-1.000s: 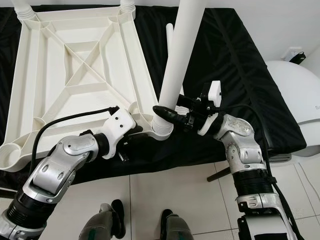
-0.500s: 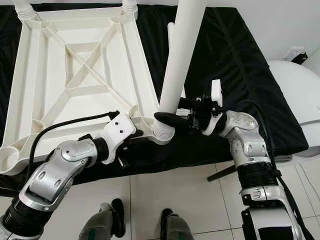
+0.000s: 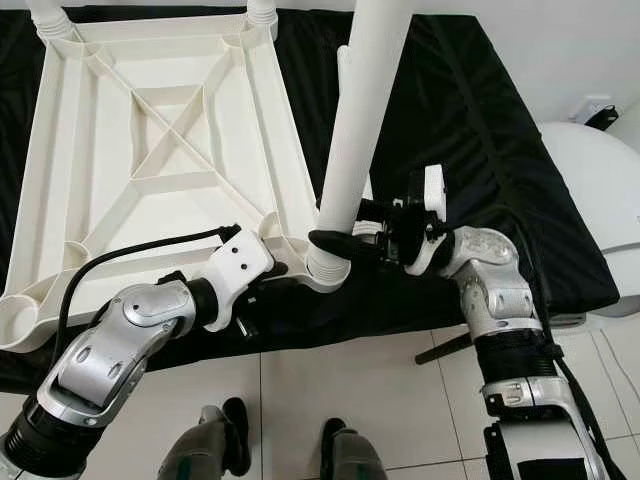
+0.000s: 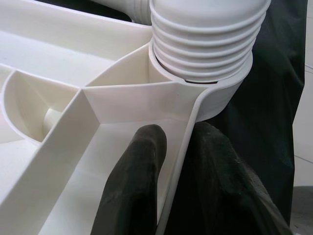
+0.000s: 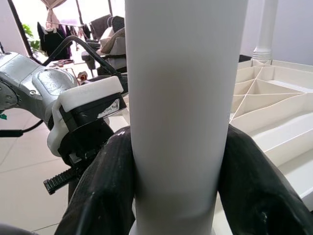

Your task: Building children table

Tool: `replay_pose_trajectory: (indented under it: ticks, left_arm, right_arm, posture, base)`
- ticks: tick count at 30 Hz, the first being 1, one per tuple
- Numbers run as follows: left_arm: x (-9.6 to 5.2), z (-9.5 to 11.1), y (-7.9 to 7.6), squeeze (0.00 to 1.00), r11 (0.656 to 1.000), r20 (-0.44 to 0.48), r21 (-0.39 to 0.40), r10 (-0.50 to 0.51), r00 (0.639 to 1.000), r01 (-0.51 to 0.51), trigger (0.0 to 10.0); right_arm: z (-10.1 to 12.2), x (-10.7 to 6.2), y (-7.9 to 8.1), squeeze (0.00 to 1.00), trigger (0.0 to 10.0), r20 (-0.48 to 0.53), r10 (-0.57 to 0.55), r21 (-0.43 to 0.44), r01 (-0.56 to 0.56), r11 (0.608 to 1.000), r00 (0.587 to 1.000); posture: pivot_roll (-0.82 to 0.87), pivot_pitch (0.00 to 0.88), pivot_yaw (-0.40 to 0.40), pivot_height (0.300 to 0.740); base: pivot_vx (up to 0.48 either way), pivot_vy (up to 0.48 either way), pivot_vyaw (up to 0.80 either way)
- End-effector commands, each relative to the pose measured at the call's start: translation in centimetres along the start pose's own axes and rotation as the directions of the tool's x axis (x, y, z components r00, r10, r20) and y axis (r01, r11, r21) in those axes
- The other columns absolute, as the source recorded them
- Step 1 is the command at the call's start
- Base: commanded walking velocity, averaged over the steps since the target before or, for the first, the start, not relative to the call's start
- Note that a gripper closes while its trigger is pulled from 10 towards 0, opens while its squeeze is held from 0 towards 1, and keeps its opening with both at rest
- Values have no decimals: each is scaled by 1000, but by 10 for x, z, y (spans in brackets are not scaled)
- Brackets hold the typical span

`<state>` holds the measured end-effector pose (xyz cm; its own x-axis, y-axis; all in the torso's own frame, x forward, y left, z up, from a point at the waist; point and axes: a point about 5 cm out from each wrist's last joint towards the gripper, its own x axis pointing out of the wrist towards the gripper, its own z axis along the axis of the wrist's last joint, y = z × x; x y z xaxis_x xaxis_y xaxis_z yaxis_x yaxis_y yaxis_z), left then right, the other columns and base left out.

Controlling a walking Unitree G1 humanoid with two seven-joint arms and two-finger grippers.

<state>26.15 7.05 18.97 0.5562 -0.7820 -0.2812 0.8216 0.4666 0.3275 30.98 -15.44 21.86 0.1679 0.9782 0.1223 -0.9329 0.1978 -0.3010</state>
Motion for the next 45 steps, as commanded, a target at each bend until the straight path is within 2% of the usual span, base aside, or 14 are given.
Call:
replay_pose_trajectory:
  ticks: [1,3,12,19,22,27,45]
  left_arm:
    - [6,10,-15,0,996,52,12,-87,995,86,10000]
    - [6,11,-14,0,996,54,14,-85,995,84,10000]
    - [6,11,-13,0,996,55,15,-85,995,84,10000]
    - [6,12,-12,0,997,57,18,-81,995,80,10000]
    - [6,13,-11,0,997,60,18,-73,996,72,10000]
    - [6,14,-10,0,997,61,19,-70,996,69,10000]
    - [8,15,-8,0,997,68,22,-71,995,69,10000]
  right_arm:
    - [-63,-12,31,0,10000,-251,31,210,23,977,967]
    - [-67,-14,38,0,10000,-250,20,221,37,975,968]
    - [-71,-17,39,0,10000,-260,-20,220,80,972,965]
    - [-71,-18,39,0,10000,-250,-95,202,148,968,964]
    - [-69,-16,48,0,10000,-212,-186,188,227,956,959]
    - [-67,-15,54,0,10000,-191,-236,186,271,944,953]
    - [-54,-5,72,0,10000,-154,-300,151,323,934,941]
  posture:
    - [-24,332,-43,740]
    - [-24,330,-41,740]
    - [-24,326,-39,740]
    - [-25,320,-43,740]
    - [-27,314,-47,740]
    - [-30,312,-45,740]
    - [-40,318,-44,740]
  base:
    - [0,0,0]
    - [0,0,0]
    - [0,0,0]
    - [0,0,0]
    - [0,0,0]
    - [0,0,0]
    - [0,0,0]
